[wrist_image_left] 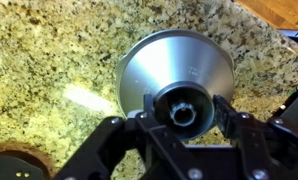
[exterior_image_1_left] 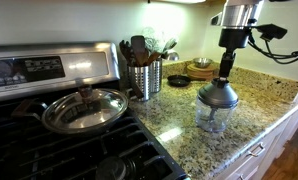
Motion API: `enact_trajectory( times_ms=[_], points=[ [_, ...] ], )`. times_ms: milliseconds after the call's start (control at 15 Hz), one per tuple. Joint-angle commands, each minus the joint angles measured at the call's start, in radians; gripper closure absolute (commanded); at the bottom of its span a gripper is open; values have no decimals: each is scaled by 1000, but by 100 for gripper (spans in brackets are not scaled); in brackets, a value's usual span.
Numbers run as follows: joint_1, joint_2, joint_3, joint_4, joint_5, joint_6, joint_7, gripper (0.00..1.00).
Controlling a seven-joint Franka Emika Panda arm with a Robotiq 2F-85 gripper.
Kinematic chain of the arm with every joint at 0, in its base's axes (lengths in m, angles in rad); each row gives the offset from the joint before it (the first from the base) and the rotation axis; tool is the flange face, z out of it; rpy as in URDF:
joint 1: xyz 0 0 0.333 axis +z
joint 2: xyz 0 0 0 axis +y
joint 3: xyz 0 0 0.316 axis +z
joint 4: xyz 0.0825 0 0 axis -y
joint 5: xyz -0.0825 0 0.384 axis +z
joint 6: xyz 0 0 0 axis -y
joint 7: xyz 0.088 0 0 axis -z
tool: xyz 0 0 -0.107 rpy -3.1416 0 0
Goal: Place the blades inside the food processor chamber
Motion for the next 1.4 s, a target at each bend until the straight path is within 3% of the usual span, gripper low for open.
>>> enact_trajectory(
  times_ms=[0,1200,1267,1333],
  points=[
    [6,10,-9,10,6,4,2,65],
    [22,45,2,-12,46,41,2,65],
    [22,40,1,-13,47,39,3,15],
    [21,35,2,-15,43,37,8,14]
  ],
)
